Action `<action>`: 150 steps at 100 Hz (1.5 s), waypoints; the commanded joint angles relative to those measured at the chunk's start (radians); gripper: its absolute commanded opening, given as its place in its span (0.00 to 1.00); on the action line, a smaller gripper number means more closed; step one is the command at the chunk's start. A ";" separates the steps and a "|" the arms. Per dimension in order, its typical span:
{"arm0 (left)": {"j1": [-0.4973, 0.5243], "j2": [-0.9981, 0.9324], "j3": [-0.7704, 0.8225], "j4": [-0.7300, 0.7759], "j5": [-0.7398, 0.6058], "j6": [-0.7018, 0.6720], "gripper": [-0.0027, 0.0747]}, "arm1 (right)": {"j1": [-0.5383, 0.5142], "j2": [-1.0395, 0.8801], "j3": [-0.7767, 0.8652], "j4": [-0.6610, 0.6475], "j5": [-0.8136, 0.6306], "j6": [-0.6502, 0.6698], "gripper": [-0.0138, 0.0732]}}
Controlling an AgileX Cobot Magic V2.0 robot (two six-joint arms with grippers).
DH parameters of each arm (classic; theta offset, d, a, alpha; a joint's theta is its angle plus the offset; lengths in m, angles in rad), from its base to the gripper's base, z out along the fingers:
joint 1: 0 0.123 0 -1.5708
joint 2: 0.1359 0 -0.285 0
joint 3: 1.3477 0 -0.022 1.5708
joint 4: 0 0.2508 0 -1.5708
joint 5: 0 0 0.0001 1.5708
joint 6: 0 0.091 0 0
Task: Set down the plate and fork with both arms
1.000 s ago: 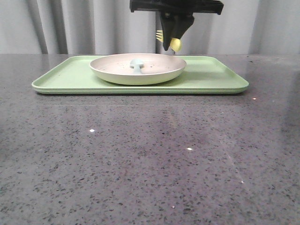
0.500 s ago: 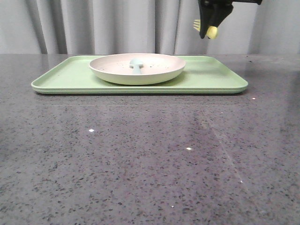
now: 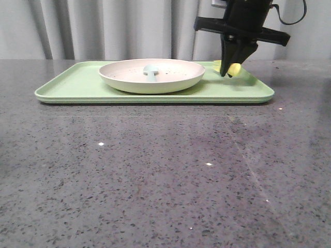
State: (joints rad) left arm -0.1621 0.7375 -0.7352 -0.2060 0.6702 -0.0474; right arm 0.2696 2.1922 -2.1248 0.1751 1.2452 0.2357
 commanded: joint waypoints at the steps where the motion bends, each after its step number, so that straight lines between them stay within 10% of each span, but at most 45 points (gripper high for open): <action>1: 0.004 -0.004 -0.027 -0.014 -0.069 -0.010 0.49 | -0.006 -0.047 -0.024 0.035 0.100 -0.018 0.17; 23: 0.004 -0.004 -0.027 -0.014 -0.069 -0.010 0.49 | -0.006 -0.041 -0.024 0.039 0.097 -0.035 0.19; 52: 0.004 -0.004 -0.027 -0.014 -0.069 -0.010 0.49 | -0.006 -0.049 -0.025 0.040 0.092 -0.048 0.59; 112: 0.004 -0.004 -0.027 -0.009 -0.085 -0.010 0.49 | -0.006 -0.254 0.001 -0.008 0.099 -0.059 0.59; 150: 0.004 -0.004 -0.027 -0.009 -0.089 -0.010 0.49 | -0.005 -0.597 0.415 -0.084 -0.099 -0.059 0.59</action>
State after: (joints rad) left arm -0.1621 0.7375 -0.7352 -0.2060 0.6631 -0.0474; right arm 0.2696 1.7279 -1.7710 0.1057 1.2283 0.1897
